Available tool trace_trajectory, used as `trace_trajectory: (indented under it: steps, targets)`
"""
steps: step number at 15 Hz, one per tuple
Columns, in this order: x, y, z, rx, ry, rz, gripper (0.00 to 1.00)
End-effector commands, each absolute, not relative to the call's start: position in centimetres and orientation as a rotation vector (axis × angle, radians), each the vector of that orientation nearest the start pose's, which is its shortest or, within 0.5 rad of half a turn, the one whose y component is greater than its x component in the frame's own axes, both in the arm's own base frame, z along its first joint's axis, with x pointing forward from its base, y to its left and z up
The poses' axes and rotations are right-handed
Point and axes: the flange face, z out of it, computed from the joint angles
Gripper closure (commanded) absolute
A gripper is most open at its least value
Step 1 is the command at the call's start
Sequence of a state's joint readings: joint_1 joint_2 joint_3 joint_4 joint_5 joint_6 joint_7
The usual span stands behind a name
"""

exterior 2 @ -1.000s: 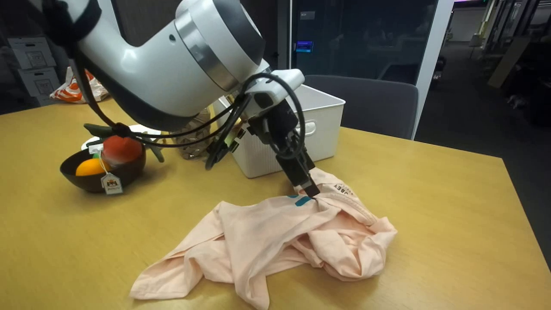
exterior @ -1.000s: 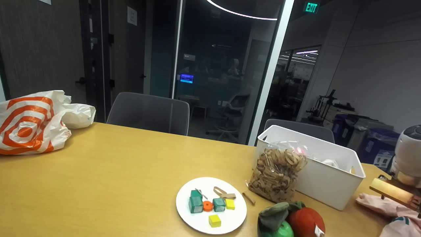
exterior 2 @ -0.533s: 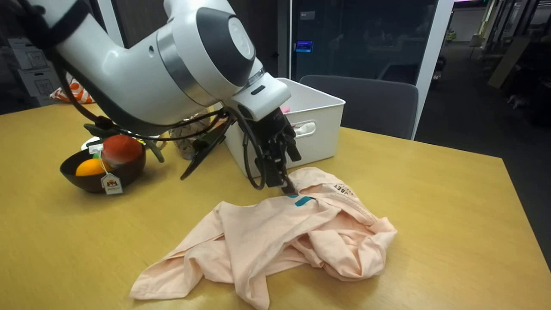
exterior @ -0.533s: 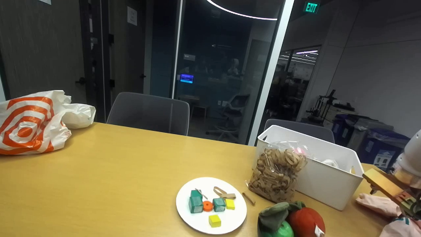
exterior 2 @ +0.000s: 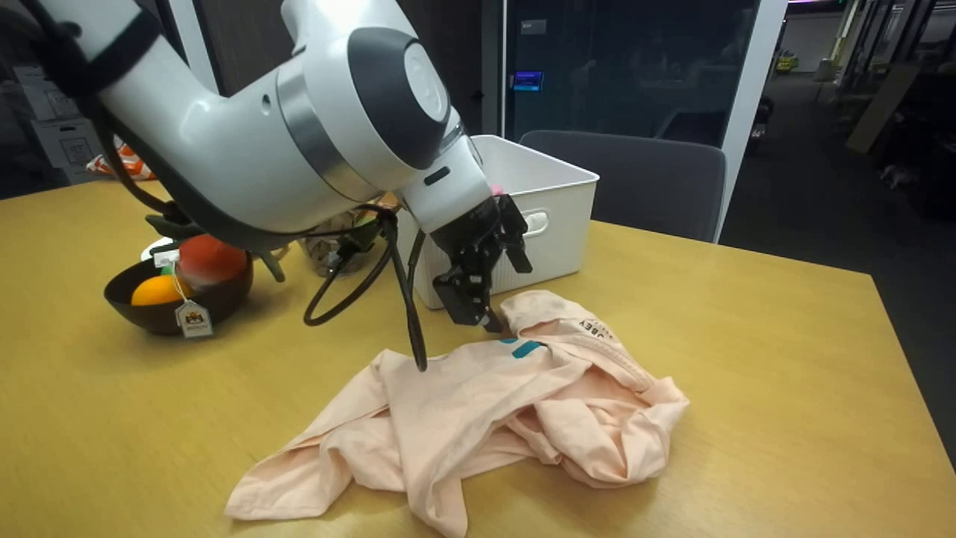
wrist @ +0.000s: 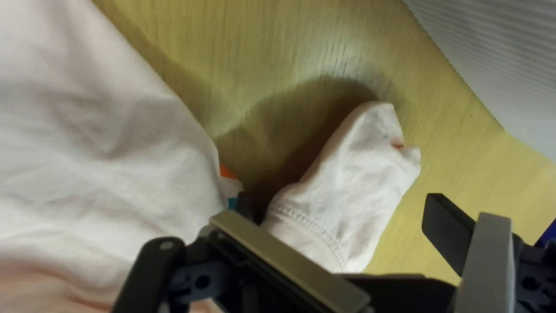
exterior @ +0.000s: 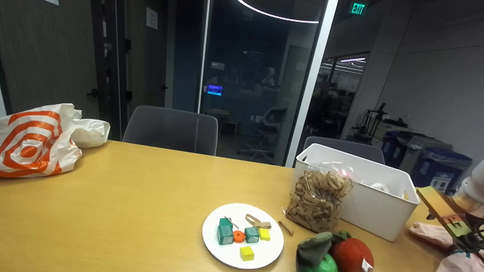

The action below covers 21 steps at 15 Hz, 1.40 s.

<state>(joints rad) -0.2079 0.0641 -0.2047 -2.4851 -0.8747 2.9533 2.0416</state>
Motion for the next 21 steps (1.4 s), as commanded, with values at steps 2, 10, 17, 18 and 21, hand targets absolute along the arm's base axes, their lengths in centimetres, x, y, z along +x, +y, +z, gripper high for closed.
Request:
trace_trajectory:
  steps: [2, 10, 17, 18, 21]
  targets:
    - [46.5, -15.4, 28.2, -1.969, 2.225, -0.748, 0.00]
    - [45.8, -16.6, 27.9, -1.983, 2.254, -0.813, 0.58]
    - [45.5, -16.7, 26.9, -2.011, 2.253, -0.798, 0.91]
    - [45.4, -16.8, 26.9, -2.014, 2.252, -0.798, 0.89]
    - [45.3, -16.8, 27.6, -2.025, 2.234, -0.825, 0.86]
